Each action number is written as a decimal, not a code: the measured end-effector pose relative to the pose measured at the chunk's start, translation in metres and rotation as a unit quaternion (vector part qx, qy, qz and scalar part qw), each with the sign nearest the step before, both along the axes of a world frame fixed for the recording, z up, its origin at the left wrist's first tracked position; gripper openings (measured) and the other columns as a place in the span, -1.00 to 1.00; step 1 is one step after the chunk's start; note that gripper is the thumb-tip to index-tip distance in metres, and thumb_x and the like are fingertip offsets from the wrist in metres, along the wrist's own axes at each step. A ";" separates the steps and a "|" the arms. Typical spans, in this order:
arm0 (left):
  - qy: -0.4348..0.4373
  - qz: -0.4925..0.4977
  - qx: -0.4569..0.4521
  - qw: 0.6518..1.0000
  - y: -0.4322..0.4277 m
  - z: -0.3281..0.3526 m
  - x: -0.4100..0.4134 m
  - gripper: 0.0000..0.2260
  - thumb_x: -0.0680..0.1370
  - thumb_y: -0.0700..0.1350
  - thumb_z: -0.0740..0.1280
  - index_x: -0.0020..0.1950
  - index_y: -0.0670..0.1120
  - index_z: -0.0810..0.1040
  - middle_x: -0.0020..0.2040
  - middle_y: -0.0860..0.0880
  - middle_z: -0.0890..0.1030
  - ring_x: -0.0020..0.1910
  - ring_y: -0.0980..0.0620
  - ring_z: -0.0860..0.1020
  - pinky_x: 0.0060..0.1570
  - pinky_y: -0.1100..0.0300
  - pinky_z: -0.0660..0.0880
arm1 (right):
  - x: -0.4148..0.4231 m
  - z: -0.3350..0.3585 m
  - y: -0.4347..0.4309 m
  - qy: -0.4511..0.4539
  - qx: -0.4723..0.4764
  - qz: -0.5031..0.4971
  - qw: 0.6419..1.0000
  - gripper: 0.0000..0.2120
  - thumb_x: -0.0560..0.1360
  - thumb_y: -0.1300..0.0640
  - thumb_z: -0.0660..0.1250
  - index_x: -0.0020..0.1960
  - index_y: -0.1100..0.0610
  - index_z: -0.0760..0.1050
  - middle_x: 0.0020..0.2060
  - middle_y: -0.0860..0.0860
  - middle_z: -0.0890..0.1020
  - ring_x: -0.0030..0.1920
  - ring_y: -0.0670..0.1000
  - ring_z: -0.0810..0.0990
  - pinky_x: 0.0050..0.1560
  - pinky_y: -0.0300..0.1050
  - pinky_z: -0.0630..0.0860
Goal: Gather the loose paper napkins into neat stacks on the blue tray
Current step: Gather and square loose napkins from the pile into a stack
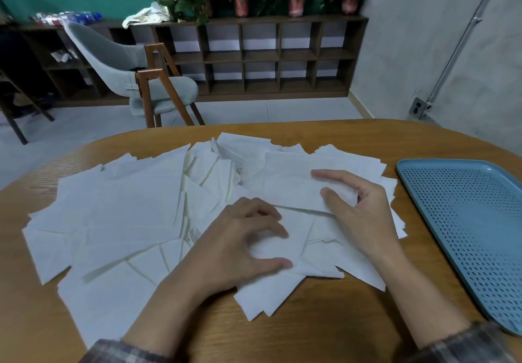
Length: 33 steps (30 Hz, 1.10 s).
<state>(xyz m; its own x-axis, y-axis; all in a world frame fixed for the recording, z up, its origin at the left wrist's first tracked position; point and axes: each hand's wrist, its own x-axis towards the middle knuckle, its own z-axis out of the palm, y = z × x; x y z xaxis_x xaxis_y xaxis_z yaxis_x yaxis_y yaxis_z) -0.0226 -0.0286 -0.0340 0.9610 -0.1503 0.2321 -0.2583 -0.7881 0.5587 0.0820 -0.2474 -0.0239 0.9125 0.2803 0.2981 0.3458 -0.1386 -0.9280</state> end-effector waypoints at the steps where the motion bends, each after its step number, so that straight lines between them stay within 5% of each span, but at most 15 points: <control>1: -0.001 -0.002 -0.004 1.000 0.000 0.000 0.000 -0.70 0.44 0.28 0.55 0.12 0.24 0.71 0.26 0.33 0.51 0.36 0.19 0.45 0.33 0.10 0.45 | 0.000 0.000 0.000 -0.004 0.000 0.006 1.000 -0.66 0.60 0.36 0.36 0.16 -0.04 0.72 0.13 -0.25 0.73 0.26 -0.29 0.60 0.22 -0.50 0.41; 6: 0.000 0.001 -0.038 0.999 -0.002 -0.001 0.000 -0.91 0.52 0.12 0.55 0.00 0.19 0.76 0.23 0.31 0.58 0.32 0.15 0.50 0.28 0.02 0.49 | 0.000 -0.003 0.000 -0.017 -0.014 0.031 0.999 -0.62 0.62 0.37 0.33 0.22 -0.04 0.70 0.18 -0.26 0.71 0.32 -0.27 0.56 0.31 -0.47 0.38; 9: -0.006 0.014 -0.088 0.996 -0.005 0.002 -0.001 -0.98 0.54 0.01 0.55 -0.05 0.15 0.77 0.16 0.28 0.64 0.24 0.14 0.59 0.23 0.13 0.51 | 0.001 -0.004 0.000 -0.021 -0.022 0.040 0.999 -0.60 0.63 0.37 0.31 0.23 -0.07 0.69 0.21 -0.26 0.69 0.35 -0.27 0.54 0.33 -0.46 0.37; 13: -0.007 0.046 -0.175 0.983 -0.008 0.013 -0.004 -0.95 0.59 -0.08 0.50 -0.02 0.05 0.76 0.01 0.21 0.73 0.12 0.16 0.66 0.11 0.38 0.48 | 0.000 -0.004 0.000 -0.027 -0.036 0.061 0.997 -0.55 0.63 0.40 0.27 0.23 -0.10 0.68 0.21 -0.28 0.68 0.37 -0.25 0.53 0.40 -0.32 0.39; 18: -0.057 0.093 -0.240 0.965 -0.015 0.016 -0.007 -0.94 0.60 -0.11 0.48 -0.02 0.04 0.74 -0.10 0.18 0.73 -0.02 0.13 0.67 -0.02 0.41 0.49 | -0.010 0.001 0.000 -0.049 -0.066 0.161 0.984 -0.66 0.53 0.25 0.46 0.23 -0.07 0.68 0.20 -0.22 0.70 0.34 -0.12 0.59 0.33 -0.27 0.46; 23: -0.060 0.123 -0.271 0.953 -0.017 0.017 -0.007 -0.91 0.54 -0.02 0.53 0.03 0.12 0.75 -0.04 0.20 0.74 0.04 0.13 0.68 0.01 0.37 0.53 | -0.016 -0.001 0.009 -0.041 -0.074 0.084 0.993 -0.86 0.50 0.17 0.55 -0.06 -0.07 0.73 -0.08 -0.22 0.75 0.08 -0.19 0.67 0.09 -0.40 0.47; 27: -0.075 0.176 -0.270 0.944 -0.011 0.022 -0.008 -0.76 0.45 -0.01 0.62 0.08 0.16 0.71 0.04 0.27 0.71 0.10 0.26 0.64 0.06 0.42 0.50 | -0.011 0.003 0.004 0.033 0.005 0.045 0.998 -0.91 0.48 0.14 0.57 -0.07 -0.02 0.72 -0.08 -0.21 0.75 0.05 -0.22 0.68 0.11 -0.38 0.47; 30: -0.098 0.197 -0.321 0.921 -0.005 0.025 -0.005 -0.75 0.47 -0.15 0.60 0.10 0.08 0.72 0.00 0.23 0.71 -0.16 0.33 0.58 -0.16 0.48 0.43 | -0.008 0.008 0.000 0.074 0.031 0.064 0.995 -0.90 0.50 0.15 0.54 0.01 0.09 0.72 0.00 -0.06 0.76 0.10 -0.06 0.71 0.19 -0.12 0.56; 33: -0.105 0.198 -0.335 0.915 -0.009 0.027 -0.005 -0.73 0.46 -0.20 0.60 0.11 0.03 0.72 -0.03 0.23 0.71 -0.34 0.35 0.49 -0.28 0.52 0.37 | -0.015 0.012 0.002 0.102 0.042 0.138 0.984 -0.78 0.52 0.19 0.51 0.17 0.11 0.67 0.09 -0.03 0.75 0.14 -0.02 0.72 0.12 -0.17 0.61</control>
<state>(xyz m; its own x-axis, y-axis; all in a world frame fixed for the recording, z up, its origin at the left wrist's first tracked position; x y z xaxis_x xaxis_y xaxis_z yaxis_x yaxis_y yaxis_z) -0.0277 -0.0373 -0.0069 0.8329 0.4439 0.3305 -0.1837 -0.3416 0.9217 0.0665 -0.2452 -0.0119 0.8478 0.5086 0.1500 0.1650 0.0157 -0.9862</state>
